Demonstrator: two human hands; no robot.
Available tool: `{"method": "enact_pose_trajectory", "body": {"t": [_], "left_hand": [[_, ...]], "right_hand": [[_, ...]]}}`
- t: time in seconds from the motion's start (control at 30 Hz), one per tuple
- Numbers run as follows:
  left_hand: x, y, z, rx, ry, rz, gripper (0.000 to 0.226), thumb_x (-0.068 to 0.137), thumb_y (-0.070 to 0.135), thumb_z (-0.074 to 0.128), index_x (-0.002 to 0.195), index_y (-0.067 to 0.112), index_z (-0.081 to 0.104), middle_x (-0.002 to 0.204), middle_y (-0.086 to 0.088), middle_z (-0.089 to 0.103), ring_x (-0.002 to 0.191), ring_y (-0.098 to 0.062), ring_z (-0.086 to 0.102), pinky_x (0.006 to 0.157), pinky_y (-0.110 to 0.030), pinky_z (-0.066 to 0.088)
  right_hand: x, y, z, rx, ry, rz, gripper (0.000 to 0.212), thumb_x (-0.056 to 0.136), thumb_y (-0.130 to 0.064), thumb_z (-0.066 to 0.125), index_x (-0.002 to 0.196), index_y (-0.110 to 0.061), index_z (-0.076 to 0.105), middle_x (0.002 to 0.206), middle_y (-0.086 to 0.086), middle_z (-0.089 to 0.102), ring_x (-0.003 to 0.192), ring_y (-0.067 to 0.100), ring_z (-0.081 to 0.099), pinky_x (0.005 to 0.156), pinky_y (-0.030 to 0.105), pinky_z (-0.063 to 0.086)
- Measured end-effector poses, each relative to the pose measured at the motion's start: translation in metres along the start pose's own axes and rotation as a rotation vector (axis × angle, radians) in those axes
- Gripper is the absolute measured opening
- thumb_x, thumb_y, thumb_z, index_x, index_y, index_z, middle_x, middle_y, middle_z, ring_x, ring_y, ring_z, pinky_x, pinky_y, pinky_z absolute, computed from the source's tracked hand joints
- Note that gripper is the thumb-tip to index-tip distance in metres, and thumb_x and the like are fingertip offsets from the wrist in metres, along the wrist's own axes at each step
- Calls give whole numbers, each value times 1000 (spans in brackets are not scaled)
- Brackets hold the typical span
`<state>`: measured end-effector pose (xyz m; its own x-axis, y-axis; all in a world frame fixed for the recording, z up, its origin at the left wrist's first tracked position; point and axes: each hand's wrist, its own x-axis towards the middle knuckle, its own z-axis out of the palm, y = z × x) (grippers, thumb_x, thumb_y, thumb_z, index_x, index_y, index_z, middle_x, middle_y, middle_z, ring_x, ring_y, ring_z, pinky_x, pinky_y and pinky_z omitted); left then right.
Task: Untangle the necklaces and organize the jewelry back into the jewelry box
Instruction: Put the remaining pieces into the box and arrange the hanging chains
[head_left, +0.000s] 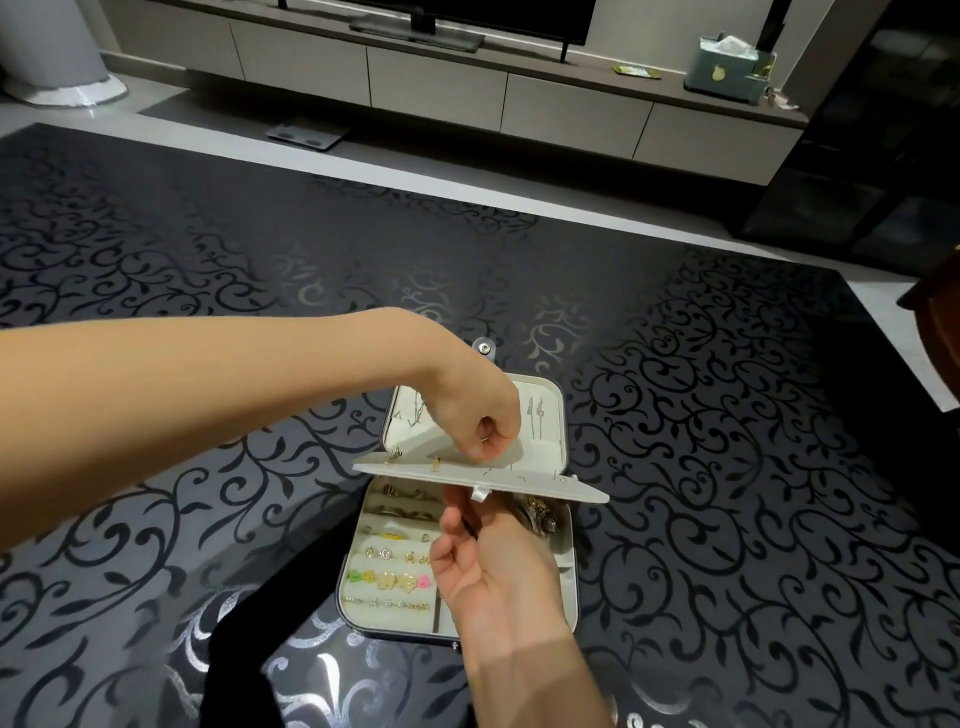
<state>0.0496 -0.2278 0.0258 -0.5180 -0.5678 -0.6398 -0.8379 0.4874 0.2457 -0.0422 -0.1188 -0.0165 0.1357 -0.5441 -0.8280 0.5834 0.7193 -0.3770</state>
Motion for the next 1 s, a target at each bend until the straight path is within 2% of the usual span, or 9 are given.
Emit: {"method": "enact_pose_trajectory", "body": {"t": [0.1, 0.2, 0.3, 0.43, 0.7, 0.83, 1.0], "left_hand": [[4, 0, -1, -4, -49, -10, 5, 92, 11, 53, 94, 13, 56, 68, 9, 41, 58, -6, 38, 50, -7, 34], [4, -6, -3, -88, -123, 1, 7, 90, 12, 56, 85, 17, 57, 68, 9, 44, 61, -6, 39, 62, -17, 35], [5, -9, -3, -149, -159, 12, 18, 89, 12, 58, 77, 24, 55, 68, 9, 45, 63, -6, 39, 69, -26, 36], [6, -13, -6, -207, -183, 22, 21, 90, 9, 58, 75, 24, 56, 68, 9, 46, 63, -6, 40, 70, -27, 36], [7, -23, 1, -361, -206, 5, 19, 91, 5, 56, 79, 20, 57, 68, 9, 48, 60, -2, 42, 62, -17, 36], [6, -24, 0, -383, -208, 9, 19, 91, 5, 56, 80, 20, 57, 72, 8, 49, 66, -4, 43, 66, -18, 37], [3, -26, 3, -426, -201, 39, 18, 90, 2, 55, 80, 16, 57, 67, 8, 48, 63, -5, 42, 62, -18, 37]], "right_hand": [[2, 0, 0, 23, 19, 16, 28, 94, 6, 35, 79, -8, 55, 58, 9, 58, 28, 8, 44, 31, 10, 30], [3, -1, -1, 52, 36, 13, 35, 92, 9, 29, 75, -8, 54, 39, 5, 55, 29, 10, 44, 30, 9, 29], [-1, -1, -2, 34, 32, -3, 26, 93, 7, 39, 78, -7, 55, 46, 6, 58, 27, 7, 46, 30, 10, 30], [1, -2, 1, 28, 35, -6, 29, 92, 8, 35, 80, -7, 56, 63, 10, 58, 27, 6, 45, 30, 10, 28], [3, 0, 3, 14, 23, -6, 31, 93, 8, 35, 75, -8, 56, 61, 9, 57, 28, 6, 44, 29, 10, 25], [5, 0, 3, 20, 20, -11, 32, 94, 6, 33, 78, -9, 55, 66, 9, 58, 26, 5, 44, 28, 10, 24], [7, 1, 3, 18, 18, -21, 34, 93, 7, 30, 80, -10, 56, 70, 9, 58, 27, 5, 44, 28, 11, 23]]}}
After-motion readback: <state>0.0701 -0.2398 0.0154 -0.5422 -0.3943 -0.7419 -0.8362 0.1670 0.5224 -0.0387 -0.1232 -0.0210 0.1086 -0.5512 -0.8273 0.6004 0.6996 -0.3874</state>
